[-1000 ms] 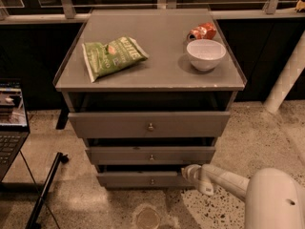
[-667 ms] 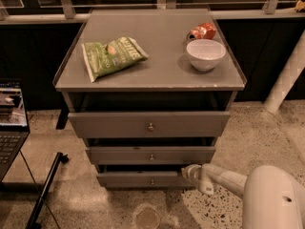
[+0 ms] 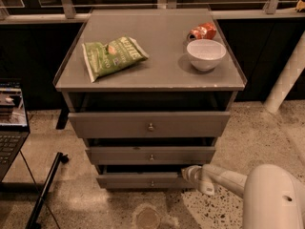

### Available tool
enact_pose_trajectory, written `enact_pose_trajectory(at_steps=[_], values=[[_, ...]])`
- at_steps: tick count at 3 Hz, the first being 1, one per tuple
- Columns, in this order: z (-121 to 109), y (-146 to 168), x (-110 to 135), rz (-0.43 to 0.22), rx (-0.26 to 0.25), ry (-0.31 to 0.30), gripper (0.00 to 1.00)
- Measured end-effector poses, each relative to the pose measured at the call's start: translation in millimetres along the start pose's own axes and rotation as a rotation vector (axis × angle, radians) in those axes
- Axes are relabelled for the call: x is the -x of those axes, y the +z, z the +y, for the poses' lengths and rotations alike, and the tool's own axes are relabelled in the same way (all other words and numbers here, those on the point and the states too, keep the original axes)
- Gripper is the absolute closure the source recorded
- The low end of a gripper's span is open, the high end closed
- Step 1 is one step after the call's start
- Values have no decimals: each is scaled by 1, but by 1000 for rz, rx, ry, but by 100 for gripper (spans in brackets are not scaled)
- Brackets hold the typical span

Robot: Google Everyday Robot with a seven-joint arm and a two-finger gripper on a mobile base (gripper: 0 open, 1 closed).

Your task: Open bottom drawer

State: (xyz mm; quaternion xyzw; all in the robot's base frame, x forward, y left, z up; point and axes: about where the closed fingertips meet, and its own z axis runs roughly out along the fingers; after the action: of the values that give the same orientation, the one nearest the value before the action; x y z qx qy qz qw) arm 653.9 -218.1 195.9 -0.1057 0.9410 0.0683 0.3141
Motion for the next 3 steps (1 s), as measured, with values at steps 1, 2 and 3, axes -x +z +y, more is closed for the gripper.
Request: enact_pose_trajectory(at_steps=[1,2,3], values=[[-1,-13,-28,57,39,44,100],[0,-18,-23,57,39,44,100],[30,-34,-42,145,121,127,100]])
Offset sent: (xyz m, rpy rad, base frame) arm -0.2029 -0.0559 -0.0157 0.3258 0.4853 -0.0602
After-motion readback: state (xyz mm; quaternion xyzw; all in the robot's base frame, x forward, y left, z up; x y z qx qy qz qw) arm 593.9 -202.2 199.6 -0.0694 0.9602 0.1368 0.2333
